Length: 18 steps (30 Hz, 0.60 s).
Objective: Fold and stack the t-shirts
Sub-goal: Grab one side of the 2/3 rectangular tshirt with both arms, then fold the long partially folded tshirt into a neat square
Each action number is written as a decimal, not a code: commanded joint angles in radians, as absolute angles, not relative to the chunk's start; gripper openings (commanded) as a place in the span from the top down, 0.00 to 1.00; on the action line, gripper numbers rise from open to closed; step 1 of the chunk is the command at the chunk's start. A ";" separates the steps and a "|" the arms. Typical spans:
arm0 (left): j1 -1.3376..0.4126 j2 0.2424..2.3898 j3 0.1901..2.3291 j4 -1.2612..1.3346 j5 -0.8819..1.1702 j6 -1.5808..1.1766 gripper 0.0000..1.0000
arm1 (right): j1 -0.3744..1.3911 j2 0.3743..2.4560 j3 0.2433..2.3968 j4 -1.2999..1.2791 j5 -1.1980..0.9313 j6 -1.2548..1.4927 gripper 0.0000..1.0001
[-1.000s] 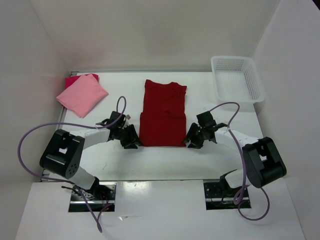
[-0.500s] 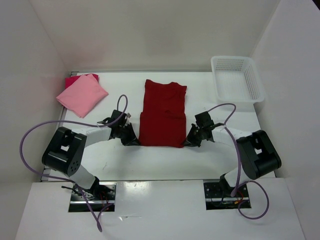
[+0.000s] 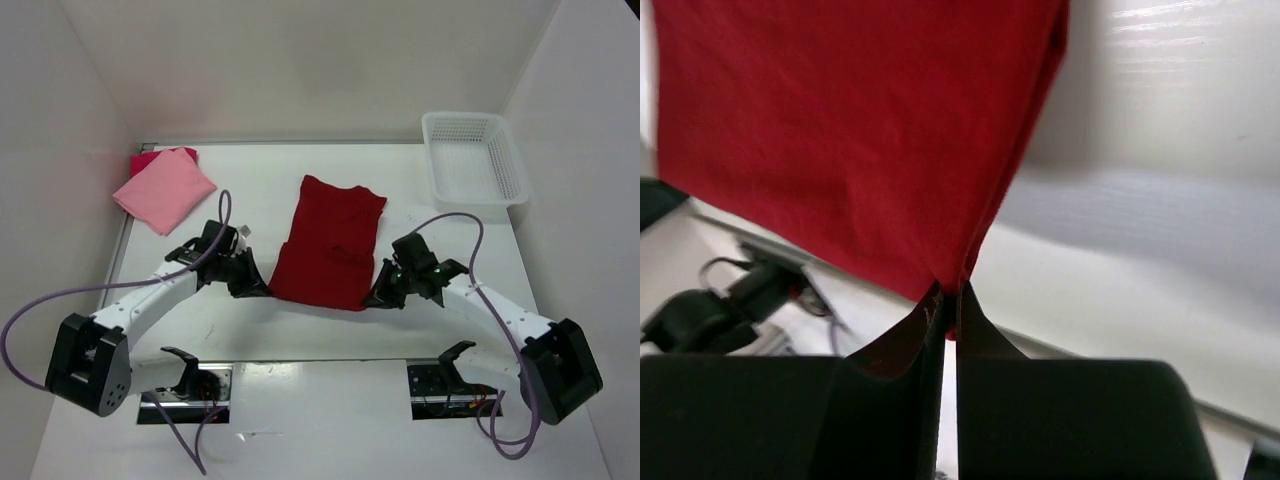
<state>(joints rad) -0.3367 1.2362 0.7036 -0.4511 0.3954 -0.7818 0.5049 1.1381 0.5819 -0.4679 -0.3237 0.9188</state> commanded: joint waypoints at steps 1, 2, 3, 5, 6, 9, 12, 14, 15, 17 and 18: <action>-0.310 1.198 0.796 -0.611 0.430 -0.750 1.00 | 0.395 1.133 0.739 -0.601 -0.351 0.864 1.00; -0.299 1.212 0.825 -0.597 0.445 -0.750 1.00 | 0.365 1.156 0.773 -0.601 -0.351 0.835 1.00; -0.290 1.247 0.891 -0.559 0.457 -0.750 1.00 | 0.341 1.181 0.807 -0.601 -0.351 0.784 1.00; -0.278 1.305 0.972 -0.510 0.457 -0.759 1.00 | 0.269 1.280 0.908 -0.592 -0.351 0.737 1.00; -0.266 1.383 1.070 -0.461 0.457 -0.759 1.00 | 0.250 1.317 0.945 -0.565 -0.351 0.697 1.00; -0.265 1.560 1.242 -0.402 0.419 -0.759 1.00 | 0.196 1.471 1.095 -0.526 -0.351 0.654 1.00; -0.265 1.737 1.469 -0.381 0.368 -0.739 1.00 | 0.155 1.627 1.248 -0.505 -0.327 0.612 1.00; -0.265 1.827 1.573 -0.380 0.327 -0.730 1.00 | 0.130 1.710 1.351 -0.505 -0.327 0.592 1.00; -0.256 1.912 1.670 -0.380 0.309 -0.730 1.00 | 0.112 1.776 1.377 -0.505 -0.327 0.592 1.00; -0.256 2.024 1.748 -0.391 0.281 -0.719 1.00 | 0.098 1.834 1.463 -0.494 -0.316 0.574 1.00; -0.256 2.055 1.784 -0.391 0.269 -0.719 1.00 | 0.098 1.892 1.491 -0.494 -0.299 0.574 1.00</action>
